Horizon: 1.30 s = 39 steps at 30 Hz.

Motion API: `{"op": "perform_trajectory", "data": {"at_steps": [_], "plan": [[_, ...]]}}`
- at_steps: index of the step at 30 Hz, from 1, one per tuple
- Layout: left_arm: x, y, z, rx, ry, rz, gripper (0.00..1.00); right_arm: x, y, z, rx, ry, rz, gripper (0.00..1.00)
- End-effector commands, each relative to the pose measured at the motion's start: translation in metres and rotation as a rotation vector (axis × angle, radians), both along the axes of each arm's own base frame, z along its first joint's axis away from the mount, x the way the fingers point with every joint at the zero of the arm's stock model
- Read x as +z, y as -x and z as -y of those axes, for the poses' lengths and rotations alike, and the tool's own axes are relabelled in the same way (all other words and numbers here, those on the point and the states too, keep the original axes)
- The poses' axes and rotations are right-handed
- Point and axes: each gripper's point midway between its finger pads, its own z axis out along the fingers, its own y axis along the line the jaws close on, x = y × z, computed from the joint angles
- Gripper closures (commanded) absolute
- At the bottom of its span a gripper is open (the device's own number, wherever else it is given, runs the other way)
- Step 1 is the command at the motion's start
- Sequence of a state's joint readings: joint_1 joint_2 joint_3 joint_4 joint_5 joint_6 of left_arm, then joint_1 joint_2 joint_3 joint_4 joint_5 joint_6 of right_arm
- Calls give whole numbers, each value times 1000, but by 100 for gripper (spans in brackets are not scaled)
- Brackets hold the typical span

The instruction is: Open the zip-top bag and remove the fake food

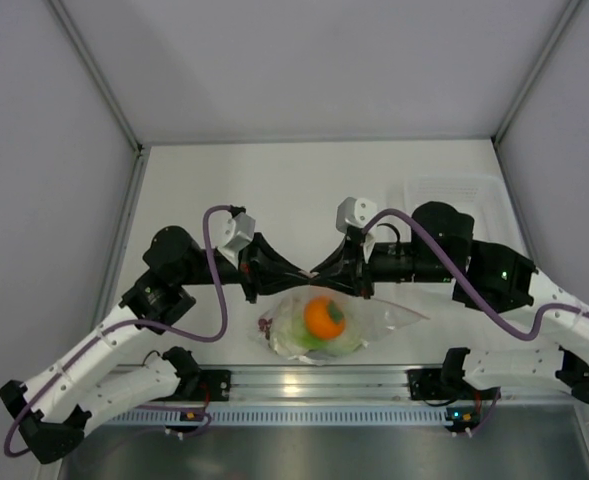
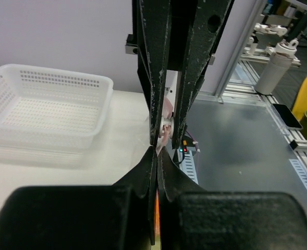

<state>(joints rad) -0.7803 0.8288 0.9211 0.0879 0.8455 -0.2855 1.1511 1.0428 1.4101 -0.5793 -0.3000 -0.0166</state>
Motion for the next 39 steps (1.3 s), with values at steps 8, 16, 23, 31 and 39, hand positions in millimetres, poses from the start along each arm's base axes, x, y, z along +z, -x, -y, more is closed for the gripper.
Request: {"op": "perform_trajectory", "data": {"at_steps": [8, 16, 23, 31, 39], "plan": [[65, -42, -40, 416, 245, 100, 100, -23, -3, 29, -72, 18, 63, 100], [66, -98, -75, 788, 279, -22, 100, -34, -18, 65, -242, 49, 63, 100], [53, -138, -103, 1058, 287, -156, 100, -48, -30, 101, -393, 90, 61, 100], [37, -149, -106, 1117, 294, -233, 100, -55, -24, 114, -415, 83, 17, 100], [38, -135, -73, 931, 259, -179, 100, -59, -23, 109, -395, 98, 16, 94]]}}
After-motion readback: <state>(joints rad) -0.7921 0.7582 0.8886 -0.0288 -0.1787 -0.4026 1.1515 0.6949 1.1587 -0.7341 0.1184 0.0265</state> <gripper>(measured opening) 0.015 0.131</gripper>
